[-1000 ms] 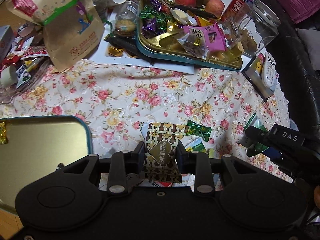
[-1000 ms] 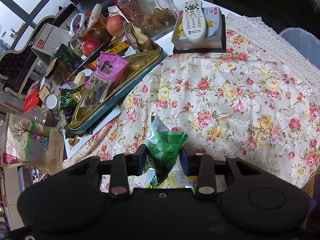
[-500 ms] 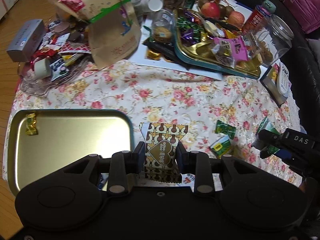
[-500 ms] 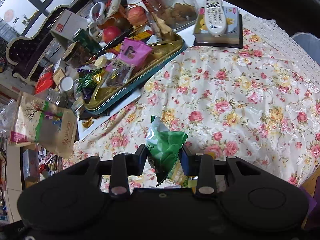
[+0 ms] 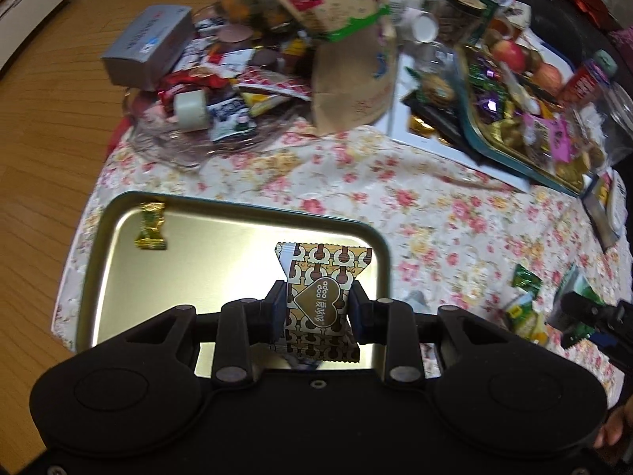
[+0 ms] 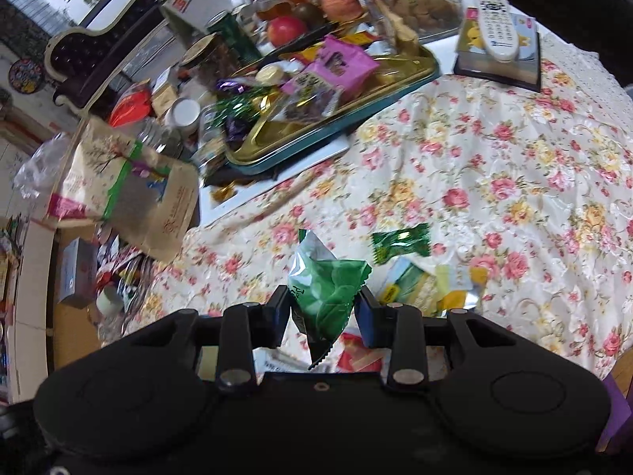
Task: Organize snacks
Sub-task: 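Carry the brown heart-print candy in the left tool to the tray while the right tool carries the green bag, then open the left tool over the tray to drop the brown candy while the right tool releases the green bag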
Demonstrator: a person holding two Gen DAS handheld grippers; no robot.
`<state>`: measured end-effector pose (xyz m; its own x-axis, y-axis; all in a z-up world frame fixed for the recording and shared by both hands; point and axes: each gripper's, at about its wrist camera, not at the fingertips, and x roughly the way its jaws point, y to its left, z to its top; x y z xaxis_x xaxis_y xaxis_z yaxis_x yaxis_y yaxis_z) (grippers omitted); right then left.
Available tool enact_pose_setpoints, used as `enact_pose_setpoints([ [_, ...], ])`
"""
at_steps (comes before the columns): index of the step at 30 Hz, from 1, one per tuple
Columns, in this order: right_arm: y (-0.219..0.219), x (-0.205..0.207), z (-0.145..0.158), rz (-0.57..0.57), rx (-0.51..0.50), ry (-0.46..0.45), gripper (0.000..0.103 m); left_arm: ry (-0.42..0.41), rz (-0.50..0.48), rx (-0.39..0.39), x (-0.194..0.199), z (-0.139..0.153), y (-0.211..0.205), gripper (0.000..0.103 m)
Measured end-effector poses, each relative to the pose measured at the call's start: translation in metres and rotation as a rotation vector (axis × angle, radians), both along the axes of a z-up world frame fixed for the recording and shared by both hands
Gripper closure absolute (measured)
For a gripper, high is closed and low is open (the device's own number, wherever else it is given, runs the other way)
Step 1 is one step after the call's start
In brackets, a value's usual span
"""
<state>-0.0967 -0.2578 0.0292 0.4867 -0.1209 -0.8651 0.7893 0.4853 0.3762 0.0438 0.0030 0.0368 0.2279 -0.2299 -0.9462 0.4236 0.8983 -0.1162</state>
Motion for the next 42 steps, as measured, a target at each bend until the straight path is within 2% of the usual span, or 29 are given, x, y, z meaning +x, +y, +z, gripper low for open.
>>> enact_pose_setpoints([
  [5,0.026,0.019,-0.001,0.085,0.005,-0.003,0.065,0.012,0.066,0.023,0.016,-0.008,0.020,0.063],
  [15,0.082,0.063,0.004,0.283,0.015,-0.036,0.065,0.033,0.127,0.060,0.030,-0.012,0.042,0.062],
  [19,0.096,0.076,0.003,0.321,0.037,-0.046,0.065,0.017,0.128,0.035,0.031,-0.007,0.046,0.061],
  [23,0.106,0.085,0.001,0.353,0.048,-0.049,0.065,-0.009,0.137,0.041,0.030,-0.003,0.046,0.061],
  [29,0.119,0.091,0.004,0.420,0.014,-0.065,0.064,0.045,0.126,0.048,0.029,-0.012,0.042,0.061],
  [32,0.126,0.093,0.006,0.449,-0.009,-0.065,0.063,0.083,0.117,0.027,0.028,-0.015,0.040,0.061],
  [34,0.128,0.093,0.005,0.463,-0.008,-0.067,0.063,0.079,0.114,0.026,0.026,-0.013,0.039,0.061],
  [38,0.134,0.095,0.007,0.492,-0.003,-0.066,0.048,0.067,0.117,0.031,0.026,-0.012,0.040,0.061],
  [42,0.135,0.096,0.005,0.504,0.000,-0.042,0.047,0.084,0.116,0.035,0.027,-0.015,0.040,0.061],
])
